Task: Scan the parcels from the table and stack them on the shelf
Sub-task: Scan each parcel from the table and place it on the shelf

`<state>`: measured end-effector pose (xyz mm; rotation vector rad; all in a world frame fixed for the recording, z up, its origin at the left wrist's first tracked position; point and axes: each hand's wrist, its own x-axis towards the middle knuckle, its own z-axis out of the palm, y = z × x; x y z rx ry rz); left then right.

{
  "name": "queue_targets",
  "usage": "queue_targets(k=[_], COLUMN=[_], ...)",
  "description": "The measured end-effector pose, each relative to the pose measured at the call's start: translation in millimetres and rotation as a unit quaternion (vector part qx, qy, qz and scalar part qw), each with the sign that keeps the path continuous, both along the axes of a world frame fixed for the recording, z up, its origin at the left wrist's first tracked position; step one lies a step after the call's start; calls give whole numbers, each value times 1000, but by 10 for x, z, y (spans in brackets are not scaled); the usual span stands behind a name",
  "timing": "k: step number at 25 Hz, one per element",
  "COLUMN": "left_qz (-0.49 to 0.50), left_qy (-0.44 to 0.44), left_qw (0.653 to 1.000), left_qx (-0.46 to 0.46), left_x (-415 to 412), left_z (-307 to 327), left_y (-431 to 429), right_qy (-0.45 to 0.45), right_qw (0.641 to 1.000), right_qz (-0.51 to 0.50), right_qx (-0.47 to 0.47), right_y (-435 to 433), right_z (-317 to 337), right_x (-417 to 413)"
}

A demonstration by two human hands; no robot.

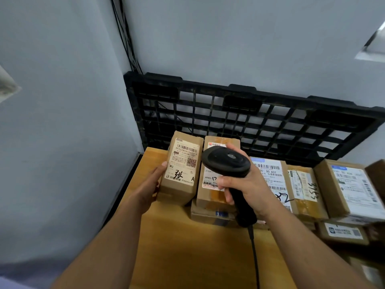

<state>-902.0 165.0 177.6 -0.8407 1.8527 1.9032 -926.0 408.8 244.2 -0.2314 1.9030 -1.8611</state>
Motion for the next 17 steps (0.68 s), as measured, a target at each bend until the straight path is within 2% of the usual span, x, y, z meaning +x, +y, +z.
queue_targets(k=[5, 8, 14, 17], left_qz=[-85, -100, 0, 45], left_qy=[-13, -16, 82, 133], left_qw=[996, 993, 997, 990], left_qx=[-38, -53, -7, -1], left_x=[-63, 10, 397, 638], left_z=[51, 62, 232, 405], left_y=[-95, -204, -241, -167], right_qy=[-8, -3, 24, 53], right_qw=[1000, 1000, 1000, 996], right_qz=[4, 5, 19, 57], right_qx=[13, 18, -3, -32], right_y=[7, 12, 37, 46], right_z=[-30, -25, 145, 306], right_x=[-21, -19, 95, 329])
